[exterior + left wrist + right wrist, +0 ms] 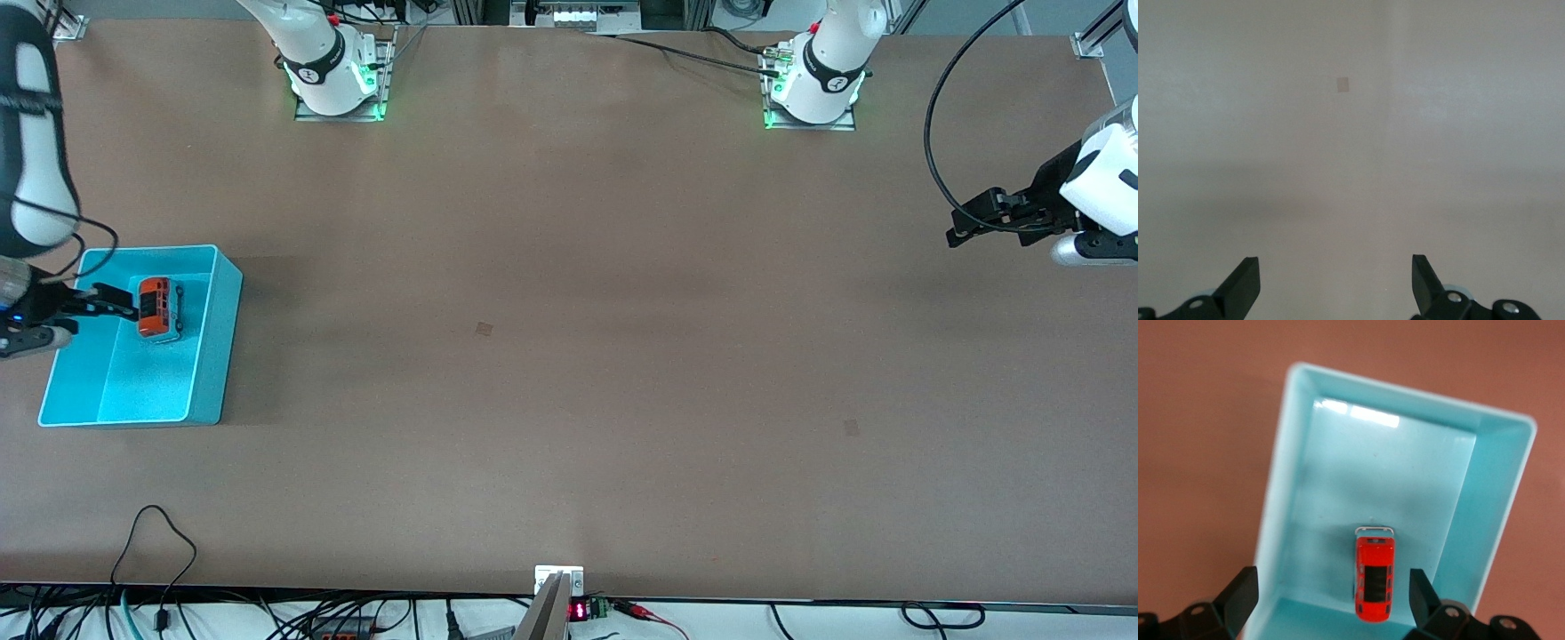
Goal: Wind up bus and store in blue box
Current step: 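Open the right gripper and lift it away from the box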
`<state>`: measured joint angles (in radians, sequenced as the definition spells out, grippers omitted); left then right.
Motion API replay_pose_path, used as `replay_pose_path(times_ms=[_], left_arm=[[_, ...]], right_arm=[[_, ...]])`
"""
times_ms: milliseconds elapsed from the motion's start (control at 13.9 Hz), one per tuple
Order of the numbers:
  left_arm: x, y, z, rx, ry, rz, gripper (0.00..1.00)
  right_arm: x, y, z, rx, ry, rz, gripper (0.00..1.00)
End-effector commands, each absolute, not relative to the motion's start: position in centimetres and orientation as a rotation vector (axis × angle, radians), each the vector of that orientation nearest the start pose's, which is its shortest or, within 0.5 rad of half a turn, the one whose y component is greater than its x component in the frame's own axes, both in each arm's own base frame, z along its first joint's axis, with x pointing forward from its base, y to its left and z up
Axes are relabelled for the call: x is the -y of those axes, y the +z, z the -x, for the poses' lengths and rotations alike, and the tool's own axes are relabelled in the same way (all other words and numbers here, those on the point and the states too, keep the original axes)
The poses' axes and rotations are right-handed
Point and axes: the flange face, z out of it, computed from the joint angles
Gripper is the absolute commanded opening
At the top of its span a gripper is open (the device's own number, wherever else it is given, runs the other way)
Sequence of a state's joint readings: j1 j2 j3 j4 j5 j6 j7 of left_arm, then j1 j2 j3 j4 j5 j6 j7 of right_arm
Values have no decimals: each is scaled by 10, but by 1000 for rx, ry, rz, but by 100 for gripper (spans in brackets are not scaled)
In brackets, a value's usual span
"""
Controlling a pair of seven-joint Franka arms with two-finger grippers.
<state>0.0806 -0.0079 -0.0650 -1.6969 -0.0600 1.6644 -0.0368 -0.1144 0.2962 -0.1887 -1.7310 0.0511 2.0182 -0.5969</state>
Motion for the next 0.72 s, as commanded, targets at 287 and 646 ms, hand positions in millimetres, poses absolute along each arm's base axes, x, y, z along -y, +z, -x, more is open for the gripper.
replay_pose_path(times_ms=[287, 646], left_arm=[[-5, 584, -553, 99, 28, 3180, 100], [-6, 581, -554, 102, 35, 3180, 100]], right_arm=[[120, 526, -596, 388, 63, 3096, 100], [57, 580, -585, 310, 200, 3138, 100]])
